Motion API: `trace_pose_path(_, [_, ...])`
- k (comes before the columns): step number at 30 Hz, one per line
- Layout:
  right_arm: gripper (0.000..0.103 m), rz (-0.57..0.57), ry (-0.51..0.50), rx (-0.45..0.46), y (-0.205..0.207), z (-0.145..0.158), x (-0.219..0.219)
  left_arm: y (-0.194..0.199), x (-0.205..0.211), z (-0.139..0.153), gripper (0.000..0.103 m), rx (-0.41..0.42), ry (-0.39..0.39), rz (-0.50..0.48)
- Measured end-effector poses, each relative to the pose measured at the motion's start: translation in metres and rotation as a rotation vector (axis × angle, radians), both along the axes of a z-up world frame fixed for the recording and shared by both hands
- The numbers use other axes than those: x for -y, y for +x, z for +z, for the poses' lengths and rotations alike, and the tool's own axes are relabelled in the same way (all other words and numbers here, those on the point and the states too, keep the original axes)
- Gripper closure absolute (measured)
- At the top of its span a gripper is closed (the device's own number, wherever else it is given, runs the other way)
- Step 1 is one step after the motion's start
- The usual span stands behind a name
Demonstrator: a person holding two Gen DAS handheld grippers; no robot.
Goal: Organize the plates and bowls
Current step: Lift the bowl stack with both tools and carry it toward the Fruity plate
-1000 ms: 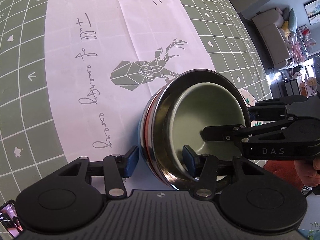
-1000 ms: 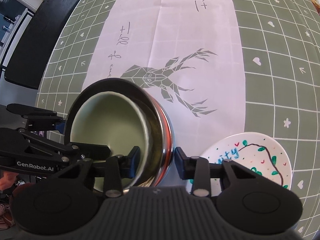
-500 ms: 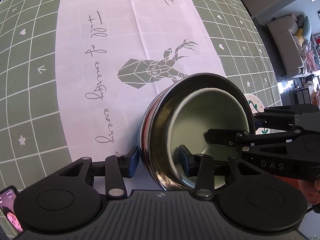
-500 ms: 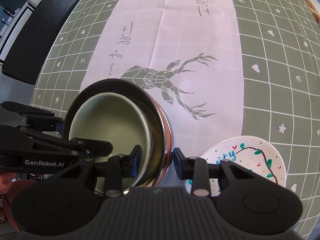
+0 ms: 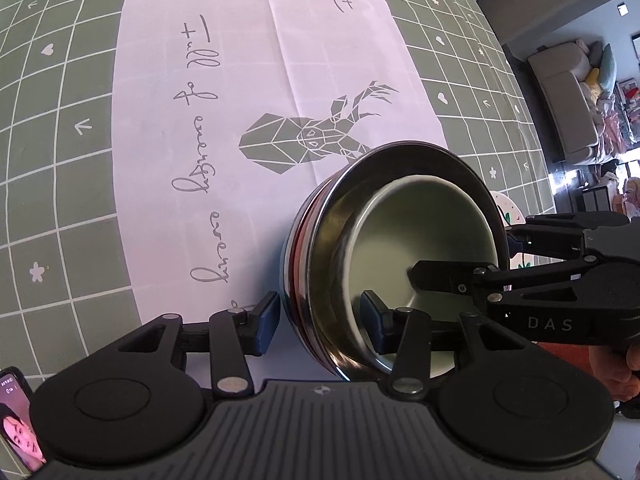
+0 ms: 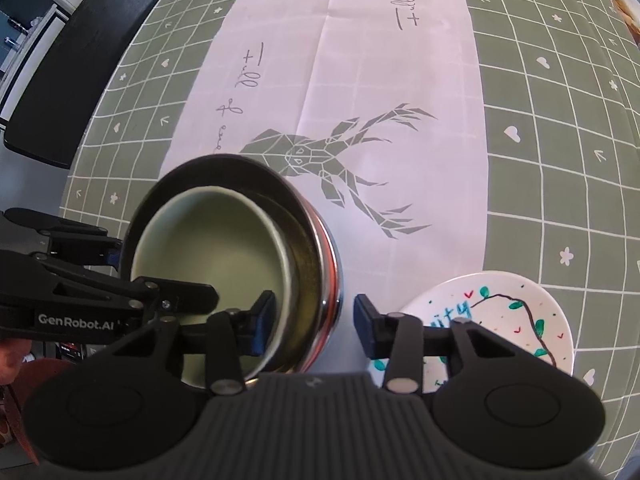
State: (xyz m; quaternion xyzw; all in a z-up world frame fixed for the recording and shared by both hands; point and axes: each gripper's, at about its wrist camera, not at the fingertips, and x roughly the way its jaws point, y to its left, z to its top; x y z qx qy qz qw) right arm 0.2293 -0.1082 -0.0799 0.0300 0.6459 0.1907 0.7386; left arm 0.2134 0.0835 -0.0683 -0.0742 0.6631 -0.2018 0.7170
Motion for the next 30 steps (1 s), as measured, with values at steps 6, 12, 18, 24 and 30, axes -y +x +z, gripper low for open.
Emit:
trace_pose_path(6, [0.06, 0.008, 0.027, -0.017, 0.0, -0.003, -0.001, -0.006, 0.004, 0.002, 0.048, 0.04, 0.0, -0.008])
trace_pose_path(12, [0.064, 0.015, 0.022, 0.002, -0.002, -0.001, -0.003, -0.005, -0.004, -0.005, 0.047, 0.002, -0.053, 0.042])
trace_pose_path(18, [0.07, -0.004, 0.017, 0.012, -0.004, 0.002, -0.001, -0.006, -0.002, -0.002, 0.052, -0.014, -0.027, 0.055])
trace_pose_path(24, [0.075, -0.007, 0.021, 0.032, -0.003, 0.012, 0.001, -0.007, -0.005, 0.005, 0.059, -0.008, -0.01, 0.074])
trace_pose_path(30, [0.074, -0.013, 0.026, 0.034, -0.001, 0.012, -0.001, -0.007, -0.007, 0.006, 0.059, -0.009, -0.003, 0.097])
